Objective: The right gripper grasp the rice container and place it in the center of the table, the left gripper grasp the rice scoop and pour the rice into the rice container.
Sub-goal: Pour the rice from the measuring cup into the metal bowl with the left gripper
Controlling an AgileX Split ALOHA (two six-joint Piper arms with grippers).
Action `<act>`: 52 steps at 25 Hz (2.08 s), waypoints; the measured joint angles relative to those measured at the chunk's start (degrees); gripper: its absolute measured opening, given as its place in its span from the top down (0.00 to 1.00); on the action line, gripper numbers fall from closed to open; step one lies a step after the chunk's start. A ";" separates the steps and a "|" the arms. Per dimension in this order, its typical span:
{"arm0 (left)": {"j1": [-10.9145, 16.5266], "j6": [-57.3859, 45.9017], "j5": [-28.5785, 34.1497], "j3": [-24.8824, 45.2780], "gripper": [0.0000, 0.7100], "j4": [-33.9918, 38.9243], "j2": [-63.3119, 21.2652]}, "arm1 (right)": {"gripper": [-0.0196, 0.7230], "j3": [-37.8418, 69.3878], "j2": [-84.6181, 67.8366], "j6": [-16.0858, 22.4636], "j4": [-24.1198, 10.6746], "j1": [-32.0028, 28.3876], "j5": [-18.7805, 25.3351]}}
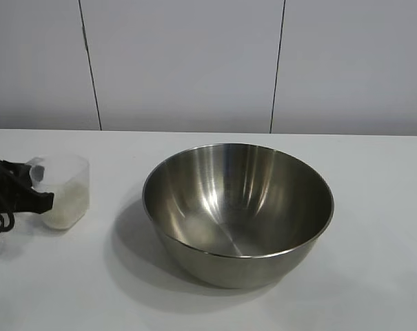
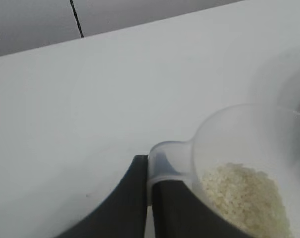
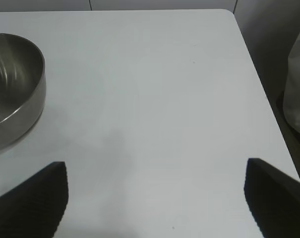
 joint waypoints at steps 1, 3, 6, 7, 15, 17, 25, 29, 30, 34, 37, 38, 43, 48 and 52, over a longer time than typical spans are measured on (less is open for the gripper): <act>0.00 0.00 0.00 -0.23 0.99 0.11 -1.06 | 0.08 0.00 0.00 0.00 0.00 0.00 0.00; 0.00 0.05 0.00 -0.80 0.99 0.88 -2.93 | 0.08 0.00 0.00 0.00 0.00 0.00 0.00; 0.00 0.05 0.27 -1.84 0.99 3.65 -5.79 | 0.08 0.00 0.00 0.00 0.00 0.00 0.00; -0.07 0.05 0.50 -2.23 0.99 4.72 -6.96 | 0.08 0.00 0.00 0.00 0.00 0.00 0.00; -7.54 2.93 19.19 -13.05 0.99 6.75 -16.18 | 0.08 0.00 0.00 0.00 0.00 0.00 0.00; -10.25 4.60 26.02 -17.22 0.99 6.89 -16.92 | 0.08 0.00 0.00 0.00 0.00 0.00 0.00; -22.33 21.10 46.01 -29.76 0.99 7.09 -17.13 | 0.08 0.00 0.00 0.00 0.00 0.00 0.00; -27.90 35.82 50.90 -32.77 0.99 7.09 -17.13 | 0.08 0.00 0.00 0.00 0.00 0.00 0.00; -29.00 39.65 51.38 -32.96 0.99 7.09 -17.13 | 0.08 0.00 0.00 0.00 0.00 0.21 0.00; -30.98 50.88 53.63 -33.06 0.99 7.11 -17.13 | 0.08 0.00 0.00 0.00 0.00 2.36 0.00; -31.86 54.72 53.75 -33.06 0.99 7.11 -17.13 | 0.08 0.00 0.00 0.00 0.00 3.22 0.00; -32.44 55.69 53.75 -33.06 0.99 7.18 -17.13 | 0.08 0.00 0.00 0.00 0.00 3.27 0.00; -35.49 62.52 53.33 -33.11 0.99 12.51 -16.04 | 0.08 0.00 0.00 0.00 0.00 3.34 0.00; -36.66 70.72 53.18 -33.11 0.99 19.07 -11.51 | 0.08 0.00 0.00 0.00 0.00 3.34 0.00; -36.68 74.28 52.57 -33.11 0.99 19.75 -10.76 | 0.08 0.00 0.00 0.00 0.00 3.34 0.00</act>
